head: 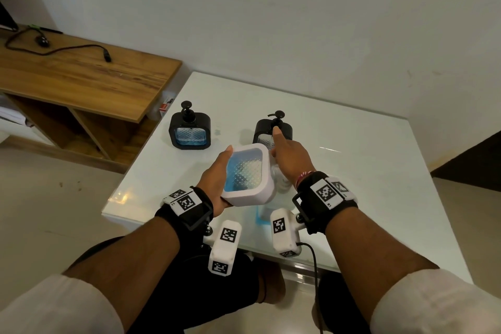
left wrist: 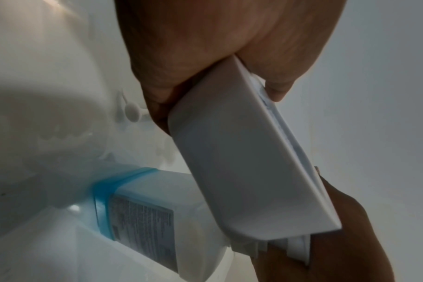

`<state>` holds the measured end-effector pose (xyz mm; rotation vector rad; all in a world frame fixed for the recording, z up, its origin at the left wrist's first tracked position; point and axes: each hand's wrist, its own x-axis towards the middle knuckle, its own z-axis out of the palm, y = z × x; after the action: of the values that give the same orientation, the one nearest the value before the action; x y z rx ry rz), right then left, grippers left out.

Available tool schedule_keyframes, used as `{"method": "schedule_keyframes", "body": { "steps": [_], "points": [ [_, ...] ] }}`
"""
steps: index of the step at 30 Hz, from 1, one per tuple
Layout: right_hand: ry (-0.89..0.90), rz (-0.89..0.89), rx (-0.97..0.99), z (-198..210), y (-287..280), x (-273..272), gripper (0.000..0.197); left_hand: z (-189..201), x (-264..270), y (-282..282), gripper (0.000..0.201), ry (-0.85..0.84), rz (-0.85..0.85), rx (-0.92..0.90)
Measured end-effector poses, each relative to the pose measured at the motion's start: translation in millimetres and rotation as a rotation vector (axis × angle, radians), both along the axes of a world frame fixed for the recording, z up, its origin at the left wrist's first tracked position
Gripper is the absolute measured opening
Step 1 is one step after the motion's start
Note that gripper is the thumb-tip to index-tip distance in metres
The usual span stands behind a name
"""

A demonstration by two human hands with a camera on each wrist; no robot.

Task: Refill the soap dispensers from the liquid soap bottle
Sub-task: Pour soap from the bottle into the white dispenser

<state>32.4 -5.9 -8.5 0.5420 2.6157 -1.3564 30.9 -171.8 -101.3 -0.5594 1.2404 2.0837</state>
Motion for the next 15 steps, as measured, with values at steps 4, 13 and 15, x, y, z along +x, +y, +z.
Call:
{"method": "schedule_keyframes", "body": {
  "steps": [4, 13, 15],
  "points": [
    [-0.031, -0.013, 0.02, -2.7, 1.5, 1.2, 0.064, -1.3, -1.5, 1.1, 0.058, -0.006, -0.011, 0.005],
    [0.008, -0.014, 0.038, -0.2, 1.1, -0.2, 0.06, -6.3, -2.4, 0.7, 0.062, -0.001, -0.006, 0.014],
    [0.017, -0.03, 0.011, -0.3, 1.2, -2.1, 0.055, -6.7, -4.3, 0.4, 0.062, 0.0, -0.003, 0.013]
  ]
}}
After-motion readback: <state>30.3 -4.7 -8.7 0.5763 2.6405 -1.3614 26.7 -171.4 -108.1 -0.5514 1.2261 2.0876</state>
